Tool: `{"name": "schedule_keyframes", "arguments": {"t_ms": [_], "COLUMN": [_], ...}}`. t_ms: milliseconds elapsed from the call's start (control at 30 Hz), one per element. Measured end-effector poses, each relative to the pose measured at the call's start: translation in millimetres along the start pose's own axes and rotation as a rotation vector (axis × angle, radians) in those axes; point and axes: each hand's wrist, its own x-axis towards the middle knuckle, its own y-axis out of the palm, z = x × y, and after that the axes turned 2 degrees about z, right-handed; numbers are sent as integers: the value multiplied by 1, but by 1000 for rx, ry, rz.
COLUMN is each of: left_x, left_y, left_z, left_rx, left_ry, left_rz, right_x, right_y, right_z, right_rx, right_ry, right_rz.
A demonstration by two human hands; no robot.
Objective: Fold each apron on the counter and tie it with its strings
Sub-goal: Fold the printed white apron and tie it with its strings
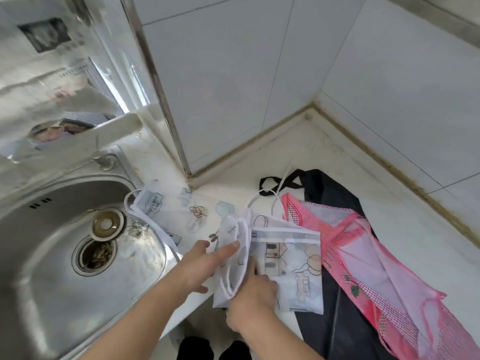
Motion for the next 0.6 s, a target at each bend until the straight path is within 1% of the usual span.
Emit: {"name": "schedule_keyframes", "arguments": {"t_ms": [100,133,200,267,333,367,400,433,500,533,600], "left_x": [11,16,20,18,15,12,9,4,-4,-7,-13], "left_y": [19,22,22,15,3,-4,-8,-10,-8,-6,0], "left_z": [5,7,8,4,-2,-7,-13,-21,-36,-43,-56], "left_rx": [94,150,327,390,319,227,123,30,-85,-109,-125], "left_ry": [-41,-33,-1,32,58,66,78,90,119,139,174], "left_rz": [-19,-44,-140,-226,-256,-252,-232,-206,-157,-128,-65], "right_x": [2,-1,-9,-24,-39,-48,-58,-67,-74,-72,-58], "right_y": [-3,-3,3,11,24,34,44,54,70,75,70], "right_z": [3,1,-10,-26,-41,-46,-47,-44,-34,-30,-36], "right_rx": [-89,-76,45,222,334,378,397,400,408,429,454], "right_ry": [-24,-40,-128,-224,-328,-383,-437,-495,-573,-569,-427], "right_rz": [0,-35,-151,-282,-507,-616,-684,-723,-745,-755,-753]}}
